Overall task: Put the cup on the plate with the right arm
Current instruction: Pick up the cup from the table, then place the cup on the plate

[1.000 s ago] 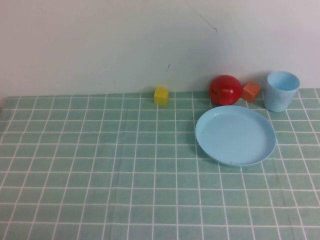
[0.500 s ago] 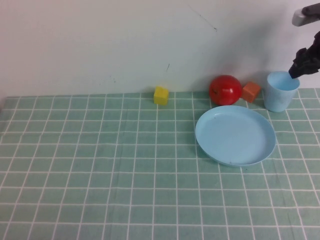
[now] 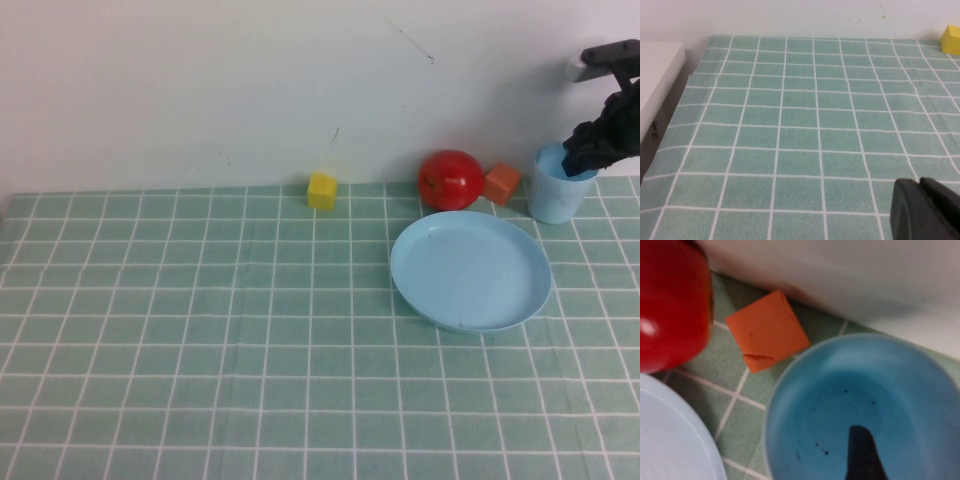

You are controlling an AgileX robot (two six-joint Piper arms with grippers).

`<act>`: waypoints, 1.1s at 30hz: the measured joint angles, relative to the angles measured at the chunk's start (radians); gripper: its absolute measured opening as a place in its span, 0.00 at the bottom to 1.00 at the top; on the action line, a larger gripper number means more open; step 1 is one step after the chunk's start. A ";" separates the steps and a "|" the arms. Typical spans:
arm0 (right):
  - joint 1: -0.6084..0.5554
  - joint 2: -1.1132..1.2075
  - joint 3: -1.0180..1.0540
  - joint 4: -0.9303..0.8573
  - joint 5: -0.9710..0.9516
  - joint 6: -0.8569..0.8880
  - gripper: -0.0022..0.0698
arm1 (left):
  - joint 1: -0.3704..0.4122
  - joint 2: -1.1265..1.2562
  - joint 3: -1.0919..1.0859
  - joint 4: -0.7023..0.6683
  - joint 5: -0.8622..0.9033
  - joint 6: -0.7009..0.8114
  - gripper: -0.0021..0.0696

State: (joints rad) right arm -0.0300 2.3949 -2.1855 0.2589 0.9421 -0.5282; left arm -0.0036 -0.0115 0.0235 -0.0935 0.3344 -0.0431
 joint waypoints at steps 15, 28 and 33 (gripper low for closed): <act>0.000 0.017 0.000 -0.009 0.022 -0.052 0.06 | 0.000 0.000 0.000 0.000 0.000 0.000 0.02; 0.036 -0.155 0.036 0.100 0.175 -0.097 0.06 | 0.000 0.000 0.000 0.000 0.000 0.000 0.03; 0.114 -0.153 0.158 0.095 0.224 -0.116 0.06 | 0.000 0.000 0.000 0.000 0.000 0.000 0.03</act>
State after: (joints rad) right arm 0.0836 2.2415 -2.0275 0.3537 1.1660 -0.6442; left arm -0.0036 -0.0115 0.0235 -0.0935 0.3344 -0.0431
